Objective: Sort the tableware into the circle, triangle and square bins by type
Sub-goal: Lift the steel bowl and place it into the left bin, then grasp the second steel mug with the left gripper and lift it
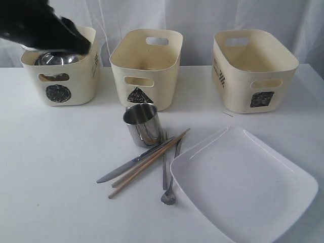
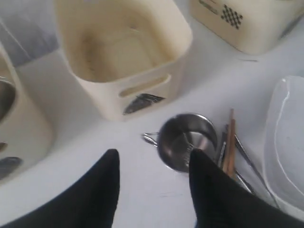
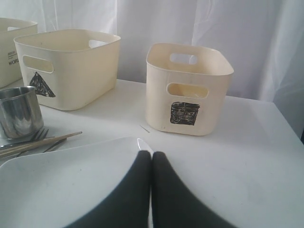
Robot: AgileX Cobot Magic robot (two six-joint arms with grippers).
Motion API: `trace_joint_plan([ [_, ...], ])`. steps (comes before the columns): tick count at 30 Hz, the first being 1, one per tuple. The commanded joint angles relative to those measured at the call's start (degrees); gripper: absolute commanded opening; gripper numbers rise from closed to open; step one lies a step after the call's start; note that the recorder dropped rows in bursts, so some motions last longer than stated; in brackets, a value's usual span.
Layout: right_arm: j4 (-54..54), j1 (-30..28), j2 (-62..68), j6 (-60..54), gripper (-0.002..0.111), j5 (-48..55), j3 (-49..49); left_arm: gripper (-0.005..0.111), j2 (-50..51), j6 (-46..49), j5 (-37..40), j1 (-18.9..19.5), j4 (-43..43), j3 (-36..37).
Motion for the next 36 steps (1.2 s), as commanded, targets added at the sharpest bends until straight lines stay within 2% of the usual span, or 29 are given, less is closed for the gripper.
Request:
trace_joint_plan([
  [1,-0.1,-0.3,-0.3,0.1,0.0,-0.4,0.4,0.056,7.2,-7.3,-1.9,-2.8,-1.4,0.4],
  [6,-0.1,-0.3,-0.3,0.1,0.0,-0.4,0.4,0.056,13.6,-10.5,-6.3,-2.8,-2.9,0.4],
  [13,-0.1,-0.3,-0.3,0.1,0.0,-0.4,0.4,0.056,19.4,-10.5,-11.6,-2.9,-10.5,0.4],
  [17,-0.1,-0.3,-0.3,0.1,0.0,-0.4,0.4,0.056,21.6,-10.8,-11.6,-2.9,-14.4,0.1],
  [32,-0.1,-0.3,-0.3,0.1,0.0,-0.4,0.4,0.056,27.7,-14.1,-12.9,-3.0,-15.8,-0.5],
  [36,-0.1,-0.3,-0.3,0.1,0.0,-0.4,0.4,0.054,30.2,-14.0,-15.3,-4.5,-15.8,-1.8],
])
